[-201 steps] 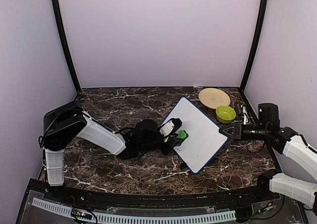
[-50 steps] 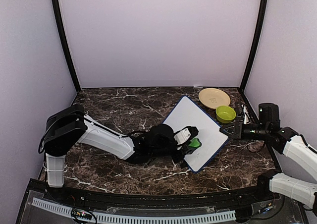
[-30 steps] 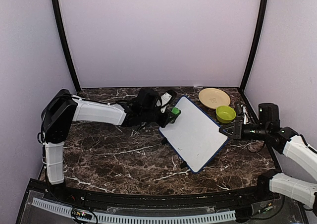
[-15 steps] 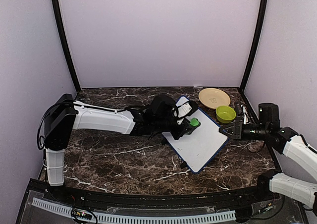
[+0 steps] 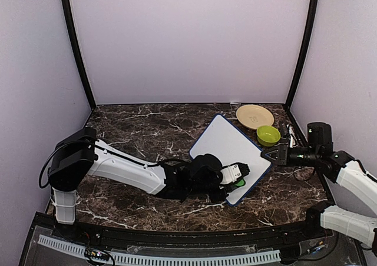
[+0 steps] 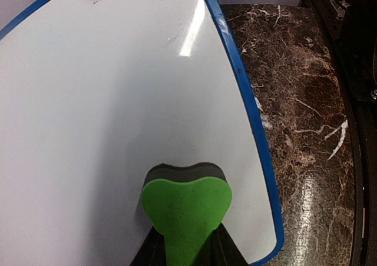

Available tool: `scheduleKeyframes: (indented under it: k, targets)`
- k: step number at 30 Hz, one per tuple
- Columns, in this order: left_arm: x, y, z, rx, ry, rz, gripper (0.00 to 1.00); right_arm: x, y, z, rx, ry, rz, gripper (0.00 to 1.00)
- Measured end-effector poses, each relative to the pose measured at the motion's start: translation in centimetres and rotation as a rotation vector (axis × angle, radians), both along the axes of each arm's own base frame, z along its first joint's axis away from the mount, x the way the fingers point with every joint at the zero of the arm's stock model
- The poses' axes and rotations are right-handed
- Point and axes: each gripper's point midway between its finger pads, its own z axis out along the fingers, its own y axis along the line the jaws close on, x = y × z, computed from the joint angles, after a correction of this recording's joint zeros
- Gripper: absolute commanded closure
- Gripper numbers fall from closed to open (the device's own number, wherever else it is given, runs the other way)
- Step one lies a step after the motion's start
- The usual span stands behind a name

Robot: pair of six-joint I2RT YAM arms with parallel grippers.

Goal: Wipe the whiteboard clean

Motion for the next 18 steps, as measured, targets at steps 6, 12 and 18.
scheduleKeyframes:
  k: [6,12,18]
  targets:
    - [0.4,-0.3,0.4,0.026,-0.062,0.032,1.00,0.0,0.0,0.0,0.000,-0.001,0.000,1.00]
    - [1.8,-3.2,3.9,-0.013,-0.140,0.049,1.00,0.0,0.0,0.0,-0.001,-0.001,-0.001,1.00]
    - [3.2,-5.2,6.7,-0.039,-0.192,0.074,1.00,0.1,0.0,0.0,-0.001,-0.002,-0.003,1.00]
